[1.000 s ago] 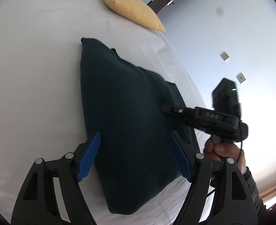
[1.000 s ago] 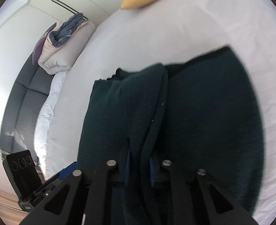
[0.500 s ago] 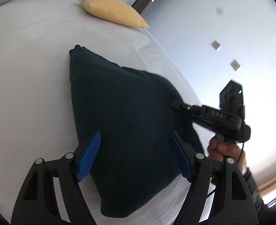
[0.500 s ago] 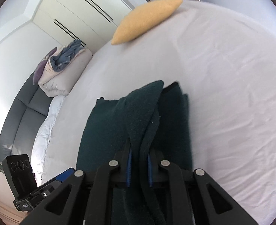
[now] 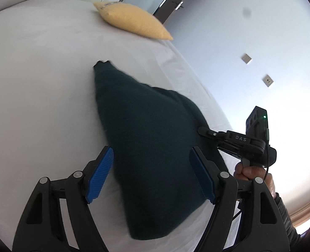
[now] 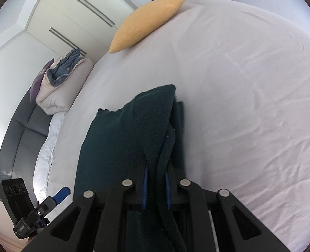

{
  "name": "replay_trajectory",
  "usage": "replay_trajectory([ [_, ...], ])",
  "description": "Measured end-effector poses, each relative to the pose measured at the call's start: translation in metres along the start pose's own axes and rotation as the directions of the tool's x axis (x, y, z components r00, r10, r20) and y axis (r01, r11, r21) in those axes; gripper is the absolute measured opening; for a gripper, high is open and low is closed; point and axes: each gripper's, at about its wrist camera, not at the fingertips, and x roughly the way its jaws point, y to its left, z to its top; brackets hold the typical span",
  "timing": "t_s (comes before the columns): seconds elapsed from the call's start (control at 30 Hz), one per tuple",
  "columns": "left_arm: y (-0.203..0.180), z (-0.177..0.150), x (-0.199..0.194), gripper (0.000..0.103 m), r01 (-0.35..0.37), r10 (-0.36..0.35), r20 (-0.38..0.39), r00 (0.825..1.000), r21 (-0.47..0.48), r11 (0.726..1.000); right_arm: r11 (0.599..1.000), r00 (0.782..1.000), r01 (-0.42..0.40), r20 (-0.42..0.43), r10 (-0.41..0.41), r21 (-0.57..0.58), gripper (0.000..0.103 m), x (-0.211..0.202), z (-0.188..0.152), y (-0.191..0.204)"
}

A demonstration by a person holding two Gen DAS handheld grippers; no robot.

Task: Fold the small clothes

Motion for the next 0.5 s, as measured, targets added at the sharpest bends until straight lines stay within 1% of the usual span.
replay_trajectory([
  [0.07, 0.004, -0.003, 0.009, 0.074, -0.015, 0.015, -0.037, 0.999, -0.002, 1.000, 1.000, 0.998, -0.014, -0.058, 0.013, -0.017, 0.016, 0.014, -0.004, -0.005],
  [0.13, 0.007, -0.005, 0.015, 0.074, -0.014, 0.013, -0.048, 0.999, -0.017, 1.000, 0.999, 0.999, -0.004, -0.041, 0.003, -0.039, 0.017, 0.011, -0.005, -0.003],
  [0.2, 0.010, -0.007, 0.020, 0.074, -0.017, 0.015, -0.051, 0.999, -0.036, 0.999, 0.999, 1.000, 0.003, -0.031, -0.004, -0.045, 0.025, 0.009, -0.005, 0.001],
  [0.27, 0.018, -0.011, 0.020, 0.074, -0.015, 0.012, -0.059, 0.998, -0.055, 0.998, 1.000, 0.999, -0.003, -0.039, 0.002, -0.031, 0.044, 0.010, -0.005, 0.002],
  [0.3, 0.019, -0.010, 0.020, 0.074, -0.013, 0.009, -0.061, 0.998, -0.061, 0.998, 1.000, 0.999, -0.020, -0.038, 0.019, -0.019, 0.047, 0.009, -0.005, 0.003],
  [0.37, 0.021, -0.006, 0.023, 0.074, -0.014, 0.010, -0.062, 0.998, -0.060, 0.998, 1.000, 0.999, -0.030, -0.011, 0.030, -0.007, 0.055, 0.001, -0.006, 0.004],
  [0.4, 0.021, -0.005, 0.024, 0.074, -0.014, 0.011, -0.069, 0.998, -0.056, 0.998, 1.000, 1.000, -0.019, 0.016, 0.019, 0.002, 0.057, -0.006, -0.005, 0.003],
  [0.43, 0.020, -0.004, 0.027, 0.074, -0.014, 0.010, -0.074, 0.997, -0.052, 0.999, 1.000, 0.999, -0.025, 0.043, 0.025, 0.018, 0.060, -0.012, -0.004, 0.001],
  [0.5, 0.018, -0.007, 0.036, 0.074, -0.016, 0.012, -0.104, 0.995, -0.034, 0.999, 0.998, 0.996, -0.042, 0.084, 0.037, 0.055, 0.061, -0.022, -0.002, -0.006],
])
